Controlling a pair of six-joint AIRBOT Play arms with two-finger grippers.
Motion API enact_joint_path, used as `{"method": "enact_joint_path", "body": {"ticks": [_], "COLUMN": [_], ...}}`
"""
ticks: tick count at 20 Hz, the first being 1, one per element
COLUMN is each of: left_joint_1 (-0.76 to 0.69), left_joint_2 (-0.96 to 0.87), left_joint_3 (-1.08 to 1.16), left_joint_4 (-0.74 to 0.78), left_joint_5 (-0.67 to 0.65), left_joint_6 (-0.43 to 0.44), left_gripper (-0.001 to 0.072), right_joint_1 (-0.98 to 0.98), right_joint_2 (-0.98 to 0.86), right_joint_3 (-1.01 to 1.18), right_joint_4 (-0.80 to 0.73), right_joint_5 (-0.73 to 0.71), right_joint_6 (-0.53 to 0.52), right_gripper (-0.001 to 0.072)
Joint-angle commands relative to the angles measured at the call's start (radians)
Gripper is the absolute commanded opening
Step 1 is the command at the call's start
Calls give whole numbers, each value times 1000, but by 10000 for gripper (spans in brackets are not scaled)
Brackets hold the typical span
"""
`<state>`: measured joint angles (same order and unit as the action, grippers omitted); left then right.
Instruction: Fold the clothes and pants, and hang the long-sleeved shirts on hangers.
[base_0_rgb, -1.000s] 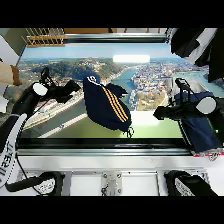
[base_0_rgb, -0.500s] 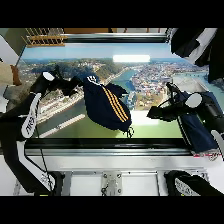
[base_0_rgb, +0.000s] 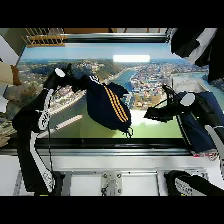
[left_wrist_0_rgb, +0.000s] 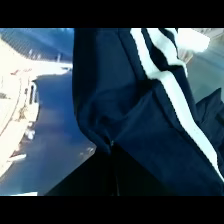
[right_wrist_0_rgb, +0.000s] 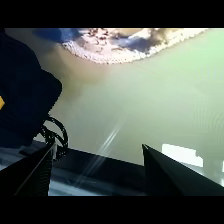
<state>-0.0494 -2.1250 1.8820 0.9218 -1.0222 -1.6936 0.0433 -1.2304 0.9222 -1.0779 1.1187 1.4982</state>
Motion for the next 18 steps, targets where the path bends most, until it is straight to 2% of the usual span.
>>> {"method": "enact_joint_path", "body": {"ticks": [1, 3, 5, 7, 12, 13, 15, 16, 17, 18], "left_joint_1": [2, 2, 2, 2, 2, 2, 2, 5, 10, 19], "left_joint_2": [-12, -12, -12, -12, -12, -12, -10, -3, 16, 50], "left_joint_3": [21, 21, 21, 21, 21, 21, 21, 21, 21, 21], "left_joint_4": [-1, -1, -1, 0, 0, -1, 0, 2, 2, 3], "left_joint_5": [-24, -35, -47, -51, -51, -52, -64, -78, -82, -74], "left_joint_6": [-5, -5, -5, -5, -5, -5, -5, -4, 17, 41], "left_gripper": [6, 6, 6, 6, 6, 6, 6, 6, 6, 6], "right_joint_1": [19, 53, 91, 119, 158, 158, 158, 155, 151, 143], "right_joint_2": [-87, -155, -226, -288, -344, -344, -338, -327, -305, -273], "right_joint_3": [0, 0, 0, 0, 0, 0, 0, 2, 15, 39], "right_joint_4": [180, 297, 399, 483, 495, 496, 495, 483, 439, 376], "right_joint_5": [-87, -141, -185, -186, -177, -170, -168, -169, -168, -156], "right_joint_6": [-146, -236, -320, -400, -418, -438, -472, -481, -479, -463], "right_gripper": [589, 594, 666, 667, 665, 591, 218, 88, 24, 23]}}
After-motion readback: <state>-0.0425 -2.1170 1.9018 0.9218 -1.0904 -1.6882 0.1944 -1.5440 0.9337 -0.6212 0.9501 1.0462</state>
